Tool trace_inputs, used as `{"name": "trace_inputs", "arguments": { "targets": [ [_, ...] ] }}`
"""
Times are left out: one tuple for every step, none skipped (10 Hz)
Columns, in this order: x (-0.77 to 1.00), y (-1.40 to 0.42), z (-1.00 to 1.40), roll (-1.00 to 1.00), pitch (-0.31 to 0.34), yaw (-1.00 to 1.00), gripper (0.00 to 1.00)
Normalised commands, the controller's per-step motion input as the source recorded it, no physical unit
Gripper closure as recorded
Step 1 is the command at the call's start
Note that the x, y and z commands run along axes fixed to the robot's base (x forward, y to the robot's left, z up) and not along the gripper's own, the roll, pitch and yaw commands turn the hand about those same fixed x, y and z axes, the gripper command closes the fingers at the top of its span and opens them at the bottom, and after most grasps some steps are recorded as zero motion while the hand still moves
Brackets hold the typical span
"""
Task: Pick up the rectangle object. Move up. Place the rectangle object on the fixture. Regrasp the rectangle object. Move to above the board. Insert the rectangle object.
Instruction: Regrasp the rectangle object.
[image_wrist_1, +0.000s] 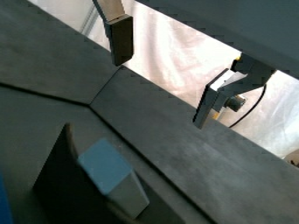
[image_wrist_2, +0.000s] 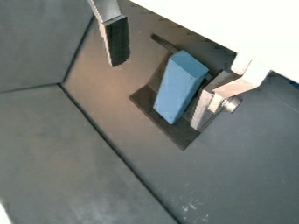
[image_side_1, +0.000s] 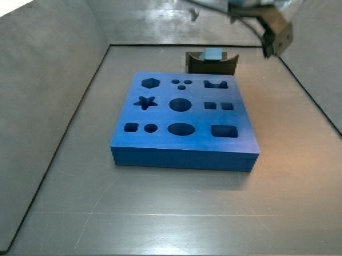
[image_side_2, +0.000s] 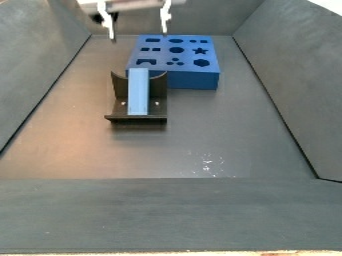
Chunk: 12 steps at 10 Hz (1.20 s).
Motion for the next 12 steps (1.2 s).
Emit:
{"name": "trace_inputs", "arguments": {
  "targets": [
    [0.09,0.05,-1.0,0.14,-0.185,0.16,0.0],
    [0.1,0.04,-1.0,0.13,-0.225,0.1,0.0],
    [0.1,0.04,-1.0,0.12,-0.237,0.05,0.0],
    [0.11,0.03,-0.98,0.13,-0.215,0.0,0.0],
    [0.1,0.02,-0.83,0.12,-0.183,-0.03,0.0],
    [0.09,0.02,-0.63,0.12,-0.135,-0.06,0.0],
    [0.08,0.01,-0.49,0.12,-0.1,-0.07,0.0],
    [0.07,0.01,-0.39,0.11,-0.084,-0.07,0.0],
    [0.04,0.0,-0.2,0.07,-0.007,-0.05,0.0],
    [0.02,-0.01,-0.18,0.07,-0.004,-0.05,0.0],
    [0.01,-0.01,-0.17,0.06,-0.002,-0.04,0.0],
    [0.01,-0.01,-0.17,0.06,-0.001,-0.04,0.0]
  ]
}}
